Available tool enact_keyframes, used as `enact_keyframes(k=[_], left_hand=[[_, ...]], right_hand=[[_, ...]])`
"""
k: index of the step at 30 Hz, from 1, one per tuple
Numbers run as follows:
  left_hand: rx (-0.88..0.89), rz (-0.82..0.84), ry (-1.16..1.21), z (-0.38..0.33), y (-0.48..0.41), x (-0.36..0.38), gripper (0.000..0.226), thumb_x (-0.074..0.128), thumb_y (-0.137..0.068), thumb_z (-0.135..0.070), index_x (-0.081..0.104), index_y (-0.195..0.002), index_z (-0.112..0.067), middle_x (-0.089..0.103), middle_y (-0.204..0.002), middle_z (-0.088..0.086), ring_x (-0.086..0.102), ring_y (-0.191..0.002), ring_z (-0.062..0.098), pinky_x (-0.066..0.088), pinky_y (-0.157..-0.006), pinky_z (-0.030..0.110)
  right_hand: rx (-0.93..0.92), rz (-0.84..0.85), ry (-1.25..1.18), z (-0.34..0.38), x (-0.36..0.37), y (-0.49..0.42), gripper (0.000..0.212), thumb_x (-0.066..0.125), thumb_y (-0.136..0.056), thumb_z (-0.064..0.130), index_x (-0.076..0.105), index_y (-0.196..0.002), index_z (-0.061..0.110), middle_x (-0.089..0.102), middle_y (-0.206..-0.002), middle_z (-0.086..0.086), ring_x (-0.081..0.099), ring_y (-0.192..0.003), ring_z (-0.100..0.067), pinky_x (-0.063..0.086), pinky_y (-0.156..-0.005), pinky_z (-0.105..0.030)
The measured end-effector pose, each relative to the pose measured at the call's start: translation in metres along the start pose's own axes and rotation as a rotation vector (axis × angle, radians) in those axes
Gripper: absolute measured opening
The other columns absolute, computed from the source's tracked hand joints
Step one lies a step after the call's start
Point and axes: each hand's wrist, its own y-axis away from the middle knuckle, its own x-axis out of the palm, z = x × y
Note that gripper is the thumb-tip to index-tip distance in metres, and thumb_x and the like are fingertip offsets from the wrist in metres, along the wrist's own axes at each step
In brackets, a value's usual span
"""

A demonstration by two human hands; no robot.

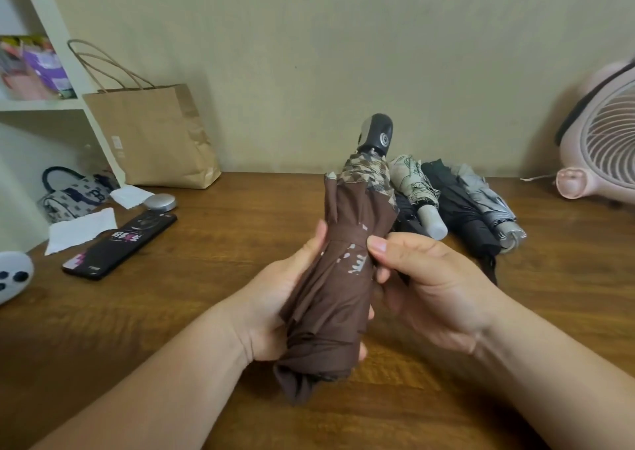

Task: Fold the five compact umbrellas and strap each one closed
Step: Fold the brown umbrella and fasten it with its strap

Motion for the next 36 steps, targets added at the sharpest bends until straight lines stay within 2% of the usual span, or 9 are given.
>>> enact_keyframes(k=[3, 8, 12, 14, 17, 20, 23, 31, 36], left_hand=[[0.063, -0.032, -0.039, -0.007, -0.002, 0.014, 0.062, 0.055, -0.088, -0.06, 0.078, -0.09, -0.003, 0.07, -0.08, 0.026, 0.069, -0.057, 0.033, 0.059, -0.053, 0.042], [0.138, -0.157, -0.18, -0.002, -0.009, 0.005, 0.03, 0.044, -0.104, -0.047, 0.066, -0.12, -0.034, 0.07, -0.085, 0.03, 0.069, -0.055, 0.033, 0.058, -0.05, 0.038], [0.038, -0.145, -0.457, -0.006, -0.016, 0.009, 0.05, 0.063, -0.092, -0.045, 0.069, -0.127, -0.009, 0.073, -0.113, 0.024, 0.075, -0.095, 0.032, 0.06, -0.082, 0.039], [0.121, -0.142, -0.717, -0.008, -0.022, 0.011, 0.047, 0.078, -0.089, -0.032, 0.064, -0.133, -0.024, 0.072, -0.127, 0.003, 0.068, -0.116, 0.017, 0.052, -0.101, 0.039], [0.187, -0.18, -0.873, -0.006, -0.018, 0.005, 0.047, 0.091, -0.068, -0.018, 0.071, -0.108, -0.032, 0.077, -0.101, -0.005, 0.073, -0.1, 0.018, 0.057, -0.094, 0.047], [0.188, -0.195, -0.631, -0.003, -0.021, -0.002, 0.024, 0.078, -0.074, 0.001, 0.076, -0.092, -0.015, 0.073, -0.084, 0.014, 0.07, -0.076, 0.035, 0.059, -0.078, 0.049], [0.044, -0.095, -0.255, -0.003, -0.021, -0.003, 0.026, 0.068, -0.078, 0.009, 0.071, -0.103, 0.002, 0.066, -0.082, 0.024, 0.07, -0.075, 0.039, 0.061, -0.068, 0.05], [0.086, 0.029, -0.049, 0.007, -0.02, 0.003, 0.022, 0.06, -0.069, -0.004, 0.078, -0.081, -0.007, 0.067, -0.082, 0.018, 0.069, -0.062, 0.031, 0.061, -0.055, 0.038], [0.095, 0.092, 0.004, 0.011, -0.021, 0.002, 0.02, 0.065, -0.063, -0.004, 0.073, -0.081, -0.007, 0.063, -0.08, 0.016, 0.063, -0.059, 0.025, 0.056, -0.053, 0.033]], right_hand=[[0.0, -0.055, 0.004, 0.002, -0.004, -0.002, 0.034, 0.064, -0.091, 0.01, 0.052, -0.062, -0.001, 0.059, -0.069, -0.02, 0.054, -0.059, -0.03, 0.053, -0.057, -0.036], [0.118, -0.156, 0.223, 0.003, -0.007, 0.0, 0.033, 0.068, -0.09, 0.011, 0.054, -0.063, -0.002, 0.06, -0.07, -0.023, 0.06, -0.067, -0.032, 0.054, -0.069, -0.038], [0.088, -0.361, 0.451, -0.01, -0.007, -0.006, 0.04, 0.077, -0.088, 0.027, 0.058, -0.056, 0.011, 0.051, -0.061, -0.015, 0.047, -0.06, -0.027, 0.038, -0.068, -0.043], [0.061, -0.37, 0.65, -0.012, -0.004, -0.007, 0.042, 0.079, -0.084, 0.036, 0.06, -0.054, 0.014, 0.048, -0.059, -0.013, 0.04, -0.06, -0.024, 0.034, -0.065, -0.04], [0.047, -0.326, 0.859, -0.009, -0.002, -0.005, 0.044, 0.073, -0.092, 0.034, 0.064, -0.055, 0.013, 0.055, -0.052, -0.002, 0.044, -0.053, -0.014, 0.038, -0.059, -0.031], [0.07, -0.274, 0.87, 0.005, -0.001, -0.004, 0.038, 0.07, -0.094, 0.04, 0.071, -0.066, 0.015, 0.071, -0.068, -0.011, 0.066, -0.067, -0.027, 0.059, -0.074, -0.049], [0.169, -0.222, 0.734, 0.017, -0.002, -0.001, 0.028, 0.063, -0.1, 0.025, 0.072, -0.077, 0.012, 0.075, -0.087, -0.02, 0.07, -0.088, -0.04, 0.054, -0.096, -0.06], [0.169, -0.178, 0.566, 0.028, 0.003, 0.003, 0.03, 0.057, -0.101, 0.018, 0.065, -0.076, 0.003, 0.055, -0.061, -0.012, 0.054, -0.058, -0.019, 0.047, -0.056, -0.025], [0.152, -0.159, 0.498, 0.025, 0.008, 0.007, 0.029, 0.057, -0.101, 0.017, 0.066, -0.079, 0.001, 0.041, -0.049, -0.004, 0.044, -0.044, -0.011, 0.039, -0.048, -0.025]])
